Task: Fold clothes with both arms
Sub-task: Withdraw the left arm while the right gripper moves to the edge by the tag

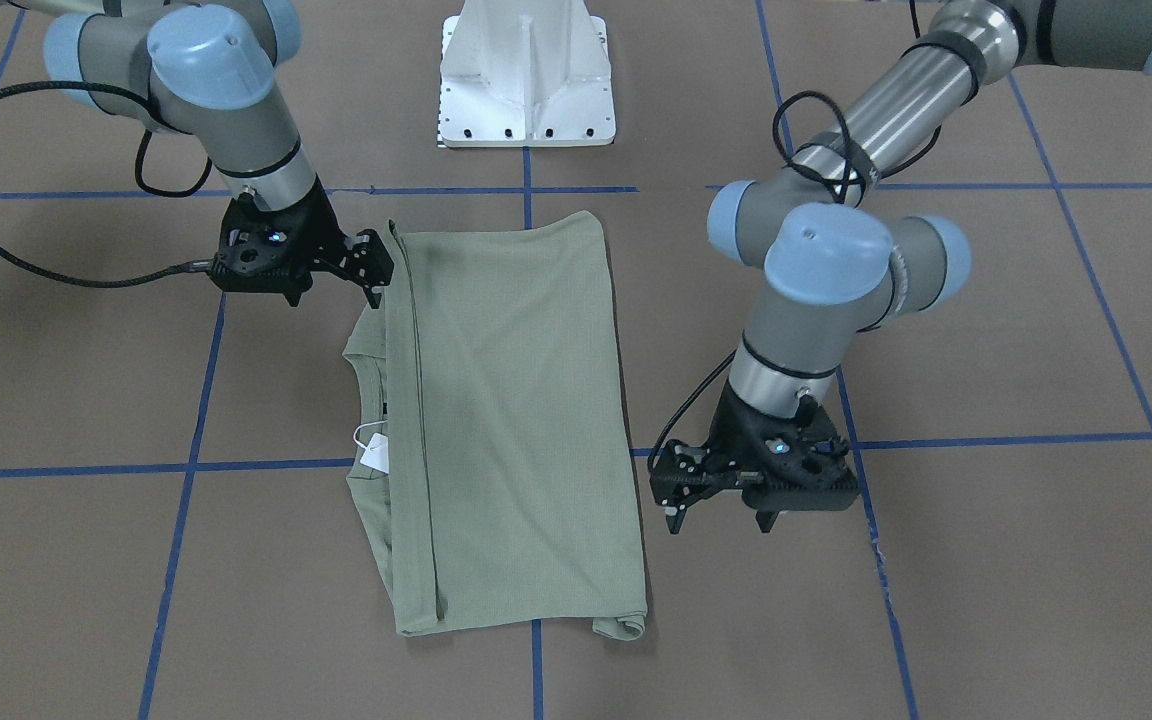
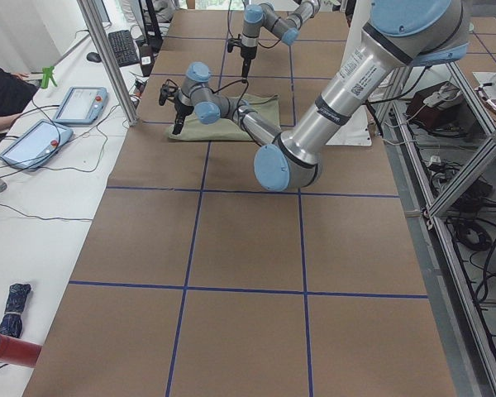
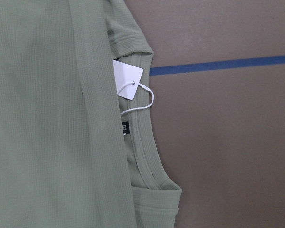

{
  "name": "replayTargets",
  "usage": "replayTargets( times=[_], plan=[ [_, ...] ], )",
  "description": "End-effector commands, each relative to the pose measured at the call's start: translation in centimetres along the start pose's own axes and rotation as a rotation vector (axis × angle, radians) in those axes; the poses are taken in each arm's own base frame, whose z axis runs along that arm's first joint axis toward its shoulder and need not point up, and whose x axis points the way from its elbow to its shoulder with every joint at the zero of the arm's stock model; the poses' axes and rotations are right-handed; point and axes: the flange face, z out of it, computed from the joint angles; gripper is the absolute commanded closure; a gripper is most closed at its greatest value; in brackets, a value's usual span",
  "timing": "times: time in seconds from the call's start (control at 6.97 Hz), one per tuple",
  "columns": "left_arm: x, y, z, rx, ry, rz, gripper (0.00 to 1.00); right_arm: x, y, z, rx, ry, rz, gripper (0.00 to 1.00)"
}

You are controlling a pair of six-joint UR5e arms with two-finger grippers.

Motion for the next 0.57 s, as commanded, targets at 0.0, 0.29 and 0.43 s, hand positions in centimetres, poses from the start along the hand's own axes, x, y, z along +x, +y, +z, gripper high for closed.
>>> replayTargets(
  times=[0.0,0.29,0.43],
  plan=[
    [-3.0,5.6,-12.9,-0.025,0.103,0.051,0.00,-1.5,-2.4,3.6,-0.023,0.060,-0.106,0.00],
    [-1.8,6.4,-16.8,-0.030,0.125,0.042,0.00,-3.3,-3.9,5.5,-0.043,0.086,-0.150,0.00],
    [-1.7,6.6,-16.8,-0.031,0.127,0.043,0.00,-4.2,-4.5,6.4,-0.051,0.095,-0.155,0.00]
  ],
)
